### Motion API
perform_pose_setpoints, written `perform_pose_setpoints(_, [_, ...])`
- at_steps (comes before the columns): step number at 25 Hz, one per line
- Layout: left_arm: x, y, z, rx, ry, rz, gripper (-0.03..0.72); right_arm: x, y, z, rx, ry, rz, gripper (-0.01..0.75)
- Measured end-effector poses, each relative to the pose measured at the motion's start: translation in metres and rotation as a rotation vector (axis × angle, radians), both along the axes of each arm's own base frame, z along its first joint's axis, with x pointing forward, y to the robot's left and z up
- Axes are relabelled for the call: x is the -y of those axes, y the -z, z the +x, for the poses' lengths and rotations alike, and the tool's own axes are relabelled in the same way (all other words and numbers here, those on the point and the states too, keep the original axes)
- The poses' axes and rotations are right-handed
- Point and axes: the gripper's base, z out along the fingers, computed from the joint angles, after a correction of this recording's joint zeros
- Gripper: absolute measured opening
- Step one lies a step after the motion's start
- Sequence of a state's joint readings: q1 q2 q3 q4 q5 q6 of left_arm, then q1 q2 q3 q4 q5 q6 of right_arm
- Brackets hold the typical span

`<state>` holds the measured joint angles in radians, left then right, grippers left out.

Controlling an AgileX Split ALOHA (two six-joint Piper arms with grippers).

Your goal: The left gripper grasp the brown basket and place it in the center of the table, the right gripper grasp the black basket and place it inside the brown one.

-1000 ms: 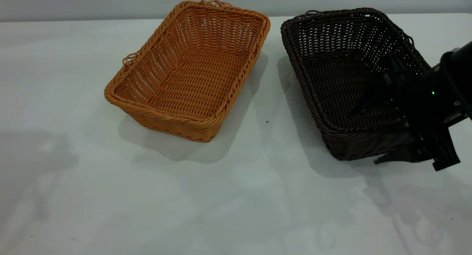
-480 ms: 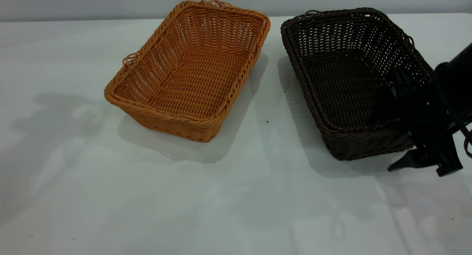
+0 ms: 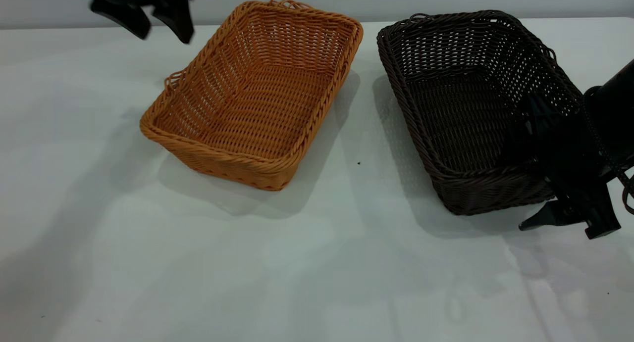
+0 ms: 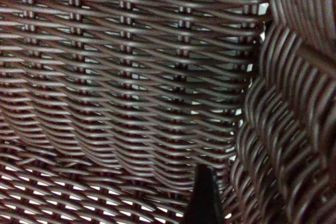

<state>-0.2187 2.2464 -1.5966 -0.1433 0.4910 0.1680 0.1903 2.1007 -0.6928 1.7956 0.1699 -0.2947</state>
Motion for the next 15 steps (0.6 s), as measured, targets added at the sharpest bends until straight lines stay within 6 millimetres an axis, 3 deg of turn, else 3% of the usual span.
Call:
perform_pose_setpoints(4, [0.010,0.031,0.012,-0.029,0.015,0.006,0.512,0.000,0.000,0.000,0.000,0.001,-0.003,0.531])
perform_pose_setpoints(9, [0.015,0.067,0.011,-0.085,0.023,0.018,0.512,0.003,0.001,0.000,-0.001,0.008,-0.027,0.531])
perform_pose_setpoints(15, [0.020,0.079,0.011,-0.077,0.029,0.019,0.456,0.007,0.001,0.000,-0.003,0.020,-0.074,0.522])
